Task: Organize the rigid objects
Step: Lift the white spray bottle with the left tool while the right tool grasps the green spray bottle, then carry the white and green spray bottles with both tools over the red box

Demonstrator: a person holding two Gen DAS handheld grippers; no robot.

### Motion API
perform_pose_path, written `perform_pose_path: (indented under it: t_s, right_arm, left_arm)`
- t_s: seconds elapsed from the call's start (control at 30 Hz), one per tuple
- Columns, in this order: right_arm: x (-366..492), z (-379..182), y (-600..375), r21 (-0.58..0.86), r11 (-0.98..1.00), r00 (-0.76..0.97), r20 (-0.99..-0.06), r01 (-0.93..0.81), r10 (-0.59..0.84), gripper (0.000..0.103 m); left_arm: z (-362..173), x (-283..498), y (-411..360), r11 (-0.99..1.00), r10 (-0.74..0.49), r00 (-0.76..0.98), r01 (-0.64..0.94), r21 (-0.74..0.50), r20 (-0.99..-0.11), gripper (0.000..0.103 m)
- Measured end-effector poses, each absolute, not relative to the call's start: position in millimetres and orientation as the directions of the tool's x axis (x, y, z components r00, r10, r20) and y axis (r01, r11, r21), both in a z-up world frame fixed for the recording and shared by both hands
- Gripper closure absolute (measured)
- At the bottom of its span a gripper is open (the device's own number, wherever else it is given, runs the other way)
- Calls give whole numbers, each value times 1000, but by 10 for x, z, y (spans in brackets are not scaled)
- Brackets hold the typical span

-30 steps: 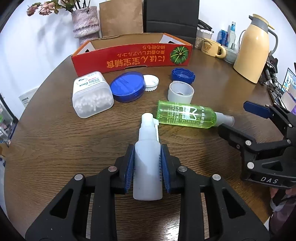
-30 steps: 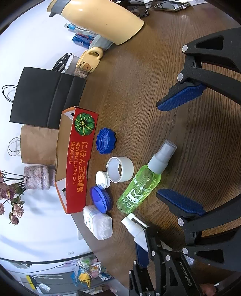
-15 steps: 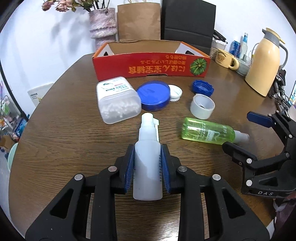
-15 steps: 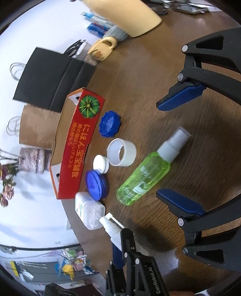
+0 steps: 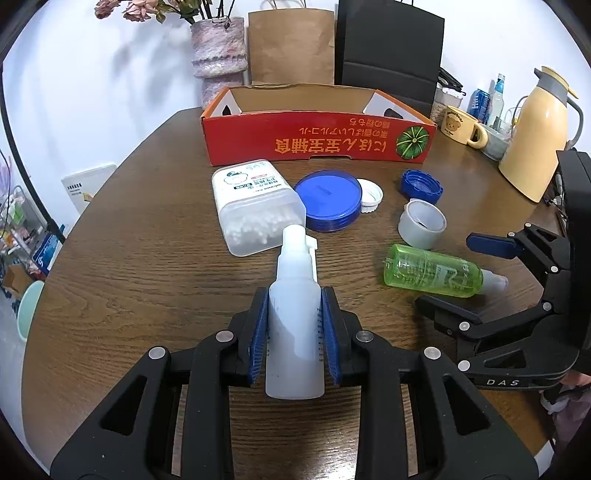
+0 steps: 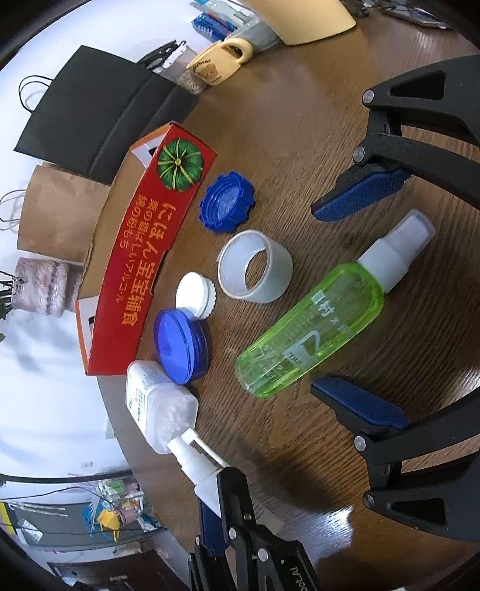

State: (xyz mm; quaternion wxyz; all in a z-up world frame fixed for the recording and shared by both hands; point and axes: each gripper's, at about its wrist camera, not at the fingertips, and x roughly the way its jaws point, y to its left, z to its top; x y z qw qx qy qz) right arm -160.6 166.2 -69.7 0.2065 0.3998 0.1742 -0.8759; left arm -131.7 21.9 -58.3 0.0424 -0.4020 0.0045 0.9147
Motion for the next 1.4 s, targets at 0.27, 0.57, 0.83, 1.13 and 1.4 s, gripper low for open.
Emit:
perform_pose_path:
  t_s: [0.27, 0.57, 0.83, 1.13, 1.4]
  right_arm:
    - [-1634, -717, 1607, -106, -841, -567, -782, 530, -259, 20]
    - [-1550, -684, 1573, -103, -839, -569, -778, 534, -267, 56]
    - [-1424, -627, 1515, -140, -845, -610, -753, 516, -247, 63]
    - [-1385, -440, 1590, -109, -869, -651, -709, 482, -272, 66]
    - [-1418, -274, 1623, -82, -881, -674, -678, 465, -293, 68]
  left_arm:
    - [-578, -1347, 201, -996, 77, -673, -80, -31, -736, 79]
    - [-558, -1353, 222, -995, 85, -677, -89, -34, -731, 79]
    - [-488, -1330, 231, -995, 91, -689, -92, -37, -719, 79]
    - [-336, -1326, 257, -994, 97, -712, -100, -37, -695, 79]
    - [-134, -1378, 308, -993, 105, -737, -109, -36, -668, 79]
